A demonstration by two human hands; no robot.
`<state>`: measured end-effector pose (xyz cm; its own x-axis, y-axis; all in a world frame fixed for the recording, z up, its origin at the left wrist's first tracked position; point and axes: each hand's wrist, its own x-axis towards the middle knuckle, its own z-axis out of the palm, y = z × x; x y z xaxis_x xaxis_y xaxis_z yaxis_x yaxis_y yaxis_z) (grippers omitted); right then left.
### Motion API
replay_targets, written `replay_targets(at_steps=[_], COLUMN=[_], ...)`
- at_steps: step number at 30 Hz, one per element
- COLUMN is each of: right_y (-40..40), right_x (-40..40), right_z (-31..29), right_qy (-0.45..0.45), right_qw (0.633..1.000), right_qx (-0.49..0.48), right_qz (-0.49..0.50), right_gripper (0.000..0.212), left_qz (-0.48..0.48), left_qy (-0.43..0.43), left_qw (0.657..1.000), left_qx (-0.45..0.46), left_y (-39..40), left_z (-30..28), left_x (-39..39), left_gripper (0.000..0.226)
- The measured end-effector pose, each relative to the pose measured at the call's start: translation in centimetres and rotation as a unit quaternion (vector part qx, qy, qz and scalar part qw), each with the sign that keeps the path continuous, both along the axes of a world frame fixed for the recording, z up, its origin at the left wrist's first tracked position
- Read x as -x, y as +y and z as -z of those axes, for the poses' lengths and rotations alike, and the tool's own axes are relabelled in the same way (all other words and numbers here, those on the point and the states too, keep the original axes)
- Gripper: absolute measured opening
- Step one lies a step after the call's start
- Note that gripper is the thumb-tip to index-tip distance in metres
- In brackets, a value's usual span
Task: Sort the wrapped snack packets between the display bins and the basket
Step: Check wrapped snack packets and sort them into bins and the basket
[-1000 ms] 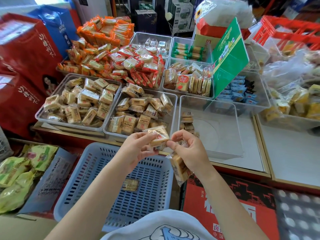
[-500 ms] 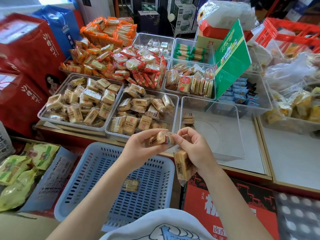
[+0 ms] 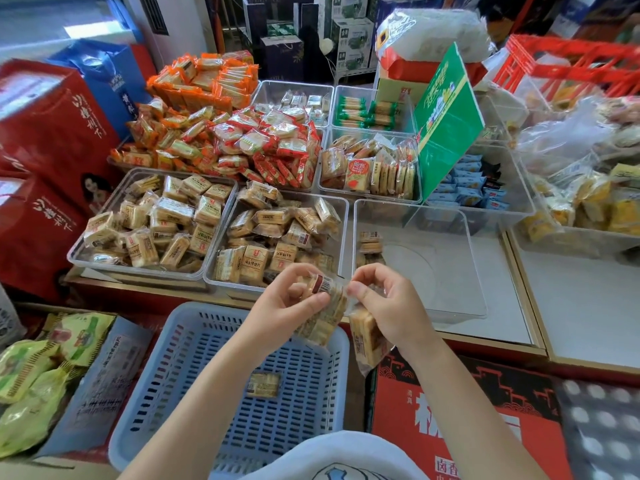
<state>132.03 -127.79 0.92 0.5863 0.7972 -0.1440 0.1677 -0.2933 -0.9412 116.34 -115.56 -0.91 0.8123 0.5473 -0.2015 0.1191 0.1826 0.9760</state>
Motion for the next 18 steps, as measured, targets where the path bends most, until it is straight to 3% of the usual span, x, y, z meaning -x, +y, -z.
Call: replay_targets(at_steps=[10, 15, 18], right_y=[-0.9, -0.7, 0.0], right_x=[-0.7, -0.8, -0.4], right_z=[0.4, 0.6, 1.0], right_qy=[0.054, 0.125, 0.184], right_qw=[0.996, 0.986, 0.972], right_qx=[0.013, 0.010, 0.029], right_qz=[0.076, 0.110, 0.143], right_gripper=[0.002, 0.012, 0.024], left_qz=[0.068, -0.024, -0.026], left_qy=[0.049, 0.062, 0.081], left_qw=[0.995, 0.996, 0.995], left_qx=[0.045, 0.063, 0.045], left_y=[-0.6, -0.5, -0.9], left_z=[-0.1, 0.1, 0.2], left_x=[-0.9, -0.9, -1.2], left_gripper=[0.049, 0.039, 0.036])
